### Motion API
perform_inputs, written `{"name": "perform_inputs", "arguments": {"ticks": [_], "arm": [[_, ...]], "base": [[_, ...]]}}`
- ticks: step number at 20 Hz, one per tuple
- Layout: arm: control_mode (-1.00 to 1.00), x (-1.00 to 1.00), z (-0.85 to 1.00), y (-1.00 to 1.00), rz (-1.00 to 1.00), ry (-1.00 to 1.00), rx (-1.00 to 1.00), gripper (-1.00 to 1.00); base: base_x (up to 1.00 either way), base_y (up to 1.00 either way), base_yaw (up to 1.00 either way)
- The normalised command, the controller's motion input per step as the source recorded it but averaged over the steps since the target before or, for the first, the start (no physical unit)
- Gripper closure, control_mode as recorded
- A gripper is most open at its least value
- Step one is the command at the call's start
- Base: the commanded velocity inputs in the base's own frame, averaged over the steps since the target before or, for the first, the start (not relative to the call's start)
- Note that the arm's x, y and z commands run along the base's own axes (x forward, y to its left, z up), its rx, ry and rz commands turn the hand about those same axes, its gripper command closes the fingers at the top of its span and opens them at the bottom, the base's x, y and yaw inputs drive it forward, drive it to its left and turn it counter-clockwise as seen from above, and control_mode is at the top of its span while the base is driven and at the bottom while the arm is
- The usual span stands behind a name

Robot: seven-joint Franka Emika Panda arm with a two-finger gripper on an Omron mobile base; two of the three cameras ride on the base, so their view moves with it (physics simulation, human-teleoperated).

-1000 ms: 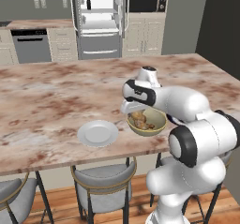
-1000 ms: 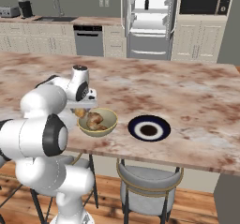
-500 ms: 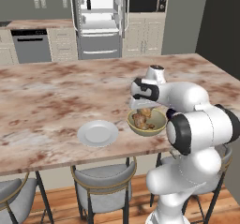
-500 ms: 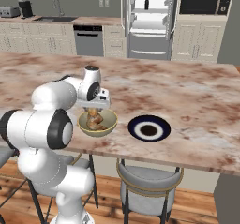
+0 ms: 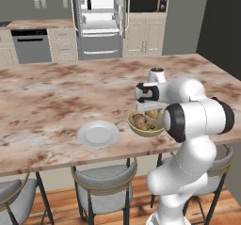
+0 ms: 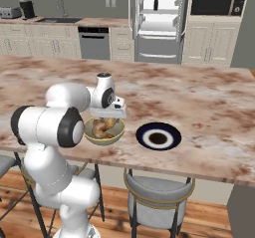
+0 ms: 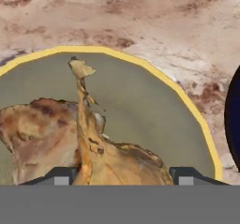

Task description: Pick the chicken drumstick and onion from their plates and place them in the bowl. Then put the bowl in the fridge.

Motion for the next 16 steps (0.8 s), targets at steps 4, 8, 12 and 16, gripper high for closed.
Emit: {"name": "perform_inputs", "arguments": {"ticks": [4,8,12,16], "arm": [[-1.00,0.06,-0.20,-0.25,-0.14,0.09,-0.04,1.00],[-1.00,0.14,-0.15,-0.19,-0.11,0.06,-0.01,1.00],[-1.00,0.08,-0.05,-0.05,-0.08,0.03,0.00,-1.00],[-1.00,0.04,-0.02,0.00,-0.06,0.03,0.00,-1.00]], "base": [[0.00,0.00,0.00],[0.00,0.00,0.00],[0.00,0.00,0.00],[0.00,0.00,0.00]]}}
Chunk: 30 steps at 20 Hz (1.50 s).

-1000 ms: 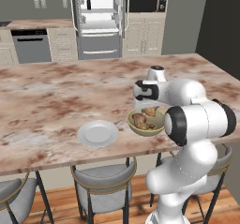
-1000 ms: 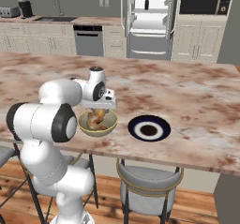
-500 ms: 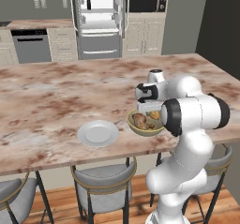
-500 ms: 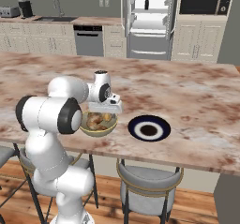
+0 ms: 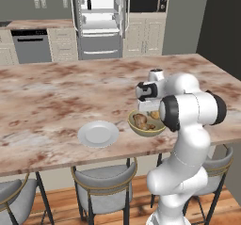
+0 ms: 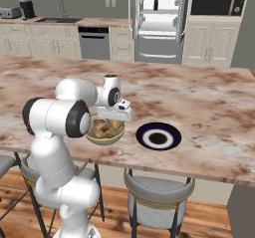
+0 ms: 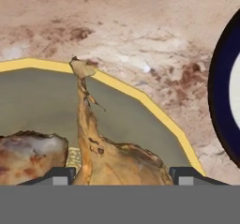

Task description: Pick the chicken drumstick and onion from their plates and place them in the bowl. Then put the bowl in the fridge.

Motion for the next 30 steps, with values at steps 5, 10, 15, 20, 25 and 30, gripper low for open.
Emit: {"name": "perform_inputs", "arguments": {"ticks": [5,10,15,20,25,30], "arm": [[-1.00,0.00,-0.04,0.00,-0.06,0.04,0.00,-1.00],[-1.00,0.00,-0.03,0.00,-0.05,0.05,0.00,-1.00],[-1.00,-0.10,0.17,0.00,-0.03,0.00,0.00,-1.00],[-1.00,-0.37,0.36,-0.09,-0.05,-0.01,0.00,-1.00],[-1.00,-0.46,0.17,-0.24,-0.13,0.00,0.02,-1.00],[-1.00,-0.48,-0.01,-0.19,-0.21,0.02,0.03,-1.00]], "base": [[0.00,0.00,0.00],[0.00,0.00,0.00],[0.00,0.00,0.00],[0.00,0.00,0.00],[0.00,0.00,0.00],[0.00,0.00,0.00]]}}
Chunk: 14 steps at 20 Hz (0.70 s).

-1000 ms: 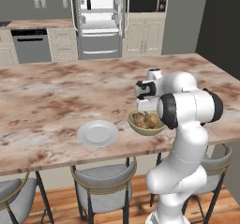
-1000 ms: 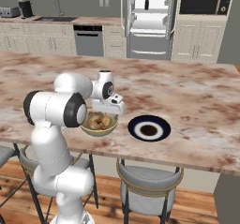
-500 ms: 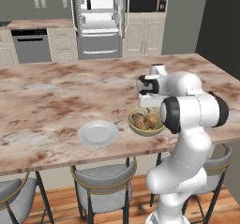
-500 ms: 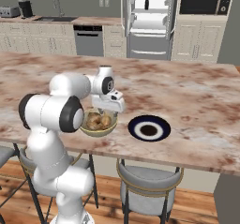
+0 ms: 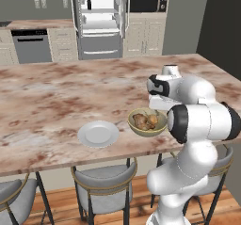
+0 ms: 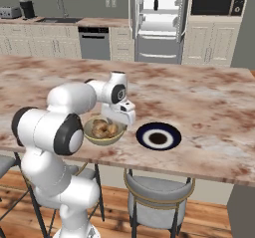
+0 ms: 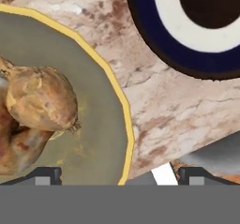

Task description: Pick the chicken drumstick and onion from their plates and place them in the bowl. Then put the bowl in the fridge.

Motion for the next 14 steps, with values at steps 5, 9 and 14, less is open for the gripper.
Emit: {"name": "perform_inputs", "arguments": {"ticks": [5,9,14], "arm": [[-1.00,-0.28,-0.17,-0.08,-0.17,-0.01,0.01,-1.00],[-1.00,-0.01,-0.21,-0.01,-0.03,-0.04,0.06,-1.00],[-1.00,0.01,-0.25,0.01,-0.01,0.00,0.03,-1.00]], "base": [[0.00,0.00,0.00],[0.00,0.00,0.00],[0.00,0.00,0.00]]}}
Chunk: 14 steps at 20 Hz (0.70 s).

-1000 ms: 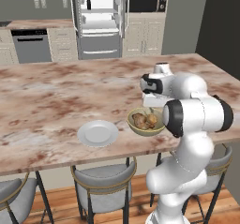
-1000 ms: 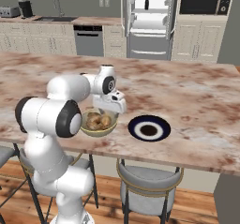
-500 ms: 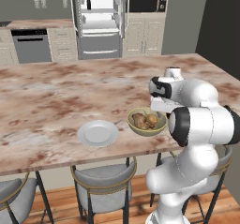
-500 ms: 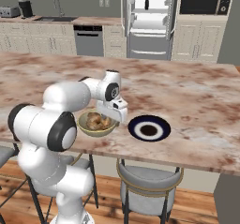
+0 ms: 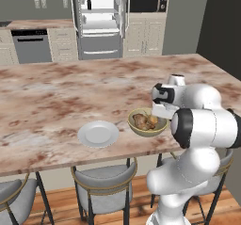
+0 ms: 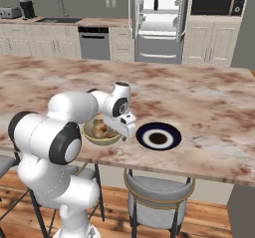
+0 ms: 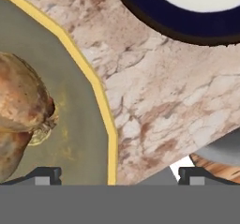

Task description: Pick the chicken drumstick and onion from their plates and place them in the bowl. Then put the bowl in the fridge.

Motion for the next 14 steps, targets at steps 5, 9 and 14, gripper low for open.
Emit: {"name": "perform_inputs", "arguments": {"ticks": [5,9,14], "arm": [[-1.00,0.07,-0.23,0.05,0.00,0.00,0.02,-1.00],[-1.00,0.21,-0.14,0.07,0.00,-0.01,0.05,-1.00],[-1.00,0.13,-0.17,0.03,0.00,0.00,0.06,-1.00]], "base": [[0.00,0.00,0.00],[0.00,0.00,0.00],[0.00,0.00,0.00]]}}
